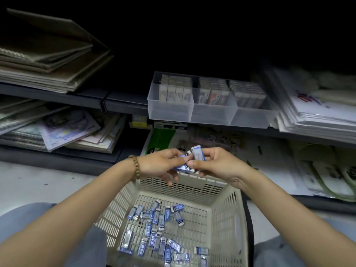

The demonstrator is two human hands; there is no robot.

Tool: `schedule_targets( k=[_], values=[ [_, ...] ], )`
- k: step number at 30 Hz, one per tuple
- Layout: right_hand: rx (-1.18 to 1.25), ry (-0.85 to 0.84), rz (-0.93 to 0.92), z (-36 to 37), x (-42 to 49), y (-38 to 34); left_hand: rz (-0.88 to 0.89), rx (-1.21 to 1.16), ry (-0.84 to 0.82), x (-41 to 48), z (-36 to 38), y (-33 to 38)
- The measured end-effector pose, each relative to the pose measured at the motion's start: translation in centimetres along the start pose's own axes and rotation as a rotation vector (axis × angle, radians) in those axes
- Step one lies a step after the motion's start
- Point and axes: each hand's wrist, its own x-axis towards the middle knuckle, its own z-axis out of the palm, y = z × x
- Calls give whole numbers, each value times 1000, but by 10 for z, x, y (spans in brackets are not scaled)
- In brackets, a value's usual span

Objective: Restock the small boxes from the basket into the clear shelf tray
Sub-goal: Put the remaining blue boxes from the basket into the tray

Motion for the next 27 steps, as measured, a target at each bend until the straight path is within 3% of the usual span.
schedule_targets(
  k=[3, 6, 9, 13, 19, 27],
  values=[
    [119, -19, 36, -3, 0, -7, 10, -20, -30, -2, -11, 5],
    [222, 31, 15, -13, -1, -17, 37, -84, 81, -4, -23, 8],
    [125, 142, -48, -21, -6, -23, 84, -113, 232, -1, -30, 6],
    [-83, 106, -158, -16, -10, -25, 131, -214, 333, 6, -24, 2],
    [3, 86, -186, -5, -6, -23, 173, -420, 284, 13, -6, 3],
    [132, 223, -226, -1, 1, -18, 210, -215, 143, 11, 3, 2]
  ],
)
